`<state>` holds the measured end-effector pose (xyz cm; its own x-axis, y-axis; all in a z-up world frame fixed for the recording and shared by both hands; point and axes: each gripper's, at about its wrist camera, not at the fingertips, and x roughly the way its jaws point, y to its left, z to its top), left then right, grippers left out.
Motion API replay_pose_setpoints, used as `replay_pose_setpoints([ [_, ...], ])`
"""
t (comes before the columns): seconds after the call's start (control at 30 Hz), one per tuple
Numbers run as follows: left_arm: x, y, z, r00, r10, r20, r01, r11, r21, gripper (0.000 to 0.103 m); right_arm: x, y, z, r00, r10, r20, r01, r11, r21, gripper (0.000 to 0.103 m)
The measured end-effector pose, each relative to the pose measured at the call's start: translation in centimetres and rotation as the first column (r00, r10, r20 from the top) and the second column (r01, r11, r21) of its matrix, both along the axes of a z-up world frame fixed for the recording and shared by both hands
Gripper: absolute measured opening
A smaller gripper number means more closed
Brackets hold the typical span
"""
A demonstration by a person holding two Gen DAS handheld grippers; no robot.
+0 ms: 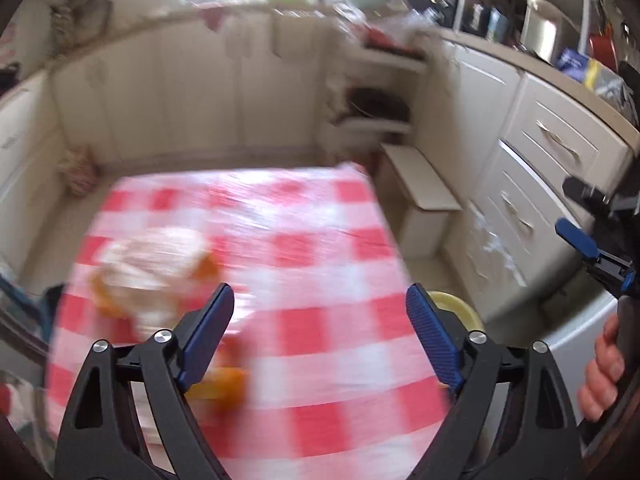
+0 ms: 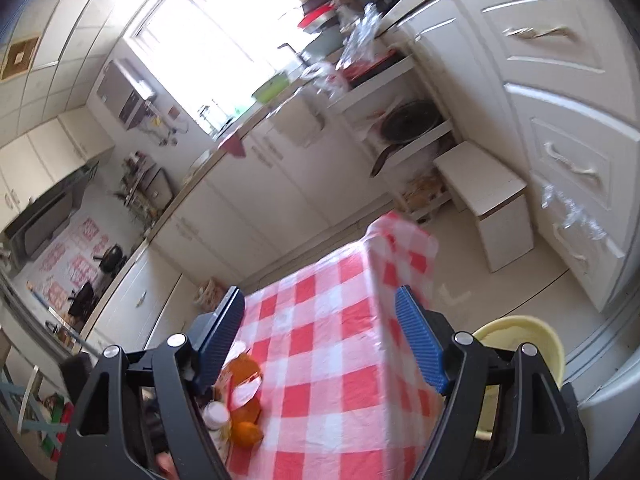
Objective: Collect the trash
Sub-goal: 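Carry the milk carton to the yellow bucket and open the left gripper, then close the right gripper on the white plastic bag beside the orange peel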
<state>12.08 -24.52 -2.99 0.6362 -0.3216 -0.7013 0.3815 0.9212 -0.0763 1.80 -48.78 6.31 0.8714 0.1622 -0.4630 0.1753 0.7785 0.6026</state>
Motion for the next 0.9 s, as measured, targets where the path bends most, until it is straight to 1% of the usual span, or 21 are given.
replay_pose_setpoints([
  [0.03,-0.1,2.4,0.5,1.0,0.006,0.018,-0.006,1.0,0.014,0.087,0.2,1.9,0.5,0.999,0.036,-0.01,-0.036,0.999,0.012,0.075],
  [0.1,-0.4,6.7,0.6,1.0,-0.003,0.029,0.002,0.999,0.053,0.09,0.3,2.7,-1.5,0.995,0.093,-0.028,-0.092,0.996,0.014,0.075],
  [0.13,-0.5,8.3,0.3,1.0,-0.01,0.027,0.008,0.997,0.07,0.09,1.2,4.6,-1.7,0.992,0.122,-0.041,-0.122,0.992,0.006,0.075],
  [0.2,-0.5,11.4,-0.9,1.0,-0.012,0.02,0.009,0.992,0.123,0.09,2.6,6.2,-3.4,0.982,0.179,-0.06,-0.18,0.984,-0.012,0.075],
  [0.23,-0.3,13.0,-2.1,1.0,-0.006,0.012,0.004,0.989,0.15,0.09,4.3,5.9,-5.9,0.976,0.207,-0.068,-0.208,0.978,-0.02,0.075],
  [0.27,-0.1,14.1,-2.8,1.0,-0.001,0.002,0.001,0.987,0.16,0.09,6.1,6.6,-6.6,0.968,0.238,-0.078,-0.241,0.97,-0.028,0.075],
  [0.3,0.2,15.0,-3.8,1.0,0.007,-0.015,-0.004,0.986,0.165,0.09,7.0,8.1,-6.0,0.96,0.266,-0.089,-0.27,0.962,-0.036,0.075],
  [0.33,0.2,15.6,-4.5,1.0,0.008,-0.03,-0.003,0.986,0.168,0.09,8.3,8.9,-6.4,0.951,0.293,-0.1,-0.298,0.954,-0.042,0.075],
  [0.37,0.5,15.9,-5.1,0.999,-0.003,-0.051,0.012,0.984,0.176,0.09,9.5,8.8,-8.0,0.943,0.316,-0.108,-0.322,0.946,-0.045,0.075],
  [0.4,0.9,15.8,-5.6,0.998,-0.03,-0.06,0.042,0.979,0.202,0.09,9.9,10.2,-8.0,0.93,0.347,-0.118,-0.355,0.934,-0.048,0.075],
  [0.43,1.0,15.3,-5.8,0.997,-0.052,-0.05,0.062,0.971,0.233,0.09,9.8,11.1,-9.8,0.92,0.371,-0.129,-0.38,0.923,-0.053,0.075],
  [0.5,1.1,14.1,-6.0,0.995,-0.093,-0.031,0.098,0.956,0.276,0.09,11.1,14.1,-8.9,0.903,0.398,-0.16,-0.412,0.909,-0.068,0.075],
  [0.57,1.2,13.6,-6.0,0.994,-0.106,-0.032,0.111,0.957,0.269,0.09,13.4,15.4,-10.8,0.892,0.419,-0.169,-0.431,0.901,-0.04,0.075],
  [0.6,1.6,13.8,-6.1,0.993,-0.107,-0.045,0.114,0.962,0.248,0.09,14.4,16.5,-10.5,0.889,0.425,-0.173,-0.437,0.899,-0.035,0.075],
  [0.63,1.8,14.0,-6.3,0.992,-0.108,-0.061,0.12,0.966,0.23,0.09,16.2,17.2,-11.4,0.885,0.43,-0.18,-0.446,0.893,-0.058,0.075],
  [0.67,1.9,14.4,-6.5,0.991,-0.111,-0.08,0.126,0.969,0.214,0.09,17.5,19.1,-13.0,0.877,0.44,-0.194,-0.465,0.878,-0.11,0.075],
  [0.7,1.8,14.7,-6.6,0.989,-0.116,-0.096,0.134,0.969,0.206,0.09,18.5,21.0,-12.3,0.866,0.451,-0.215,-0.487,0.858,-0.164,0.075],
  [0.73,1.6,15.2,-6.5,0.986,-0.132,-0.103,0.151,0.966,0.208,0.09,19.6,22.7,-12.1,0.852,0.466,-0.238,-0.514,0.83,-0.215,0.075],
  [0.77,1.3,15.5,-6.5,0.985,-0.142,-0.094,0.159,0.964,0.214,0.09,20.0,24.1,-13.5,0.837,0.483,-0.257,-0.541,0.803,-0.251,0.075],
  [0.8,1.0,16.1,-6.3,0.984,-0.156,-0.086,0.171,0.962,0.214,0.09,20.8,25.7,-14.0,0.819,0.5,-0.28,-0.569,0.769,-0.291,0.075],
  [0.9,0.7,17.8,-6.1,0.981,-0.166,-0.098,0.181,0.966,0.184,0.09,21.5,29.5,-16.2,0.777,0.527,-0.344,-0.628,0.681,-0.377,0.075],
])
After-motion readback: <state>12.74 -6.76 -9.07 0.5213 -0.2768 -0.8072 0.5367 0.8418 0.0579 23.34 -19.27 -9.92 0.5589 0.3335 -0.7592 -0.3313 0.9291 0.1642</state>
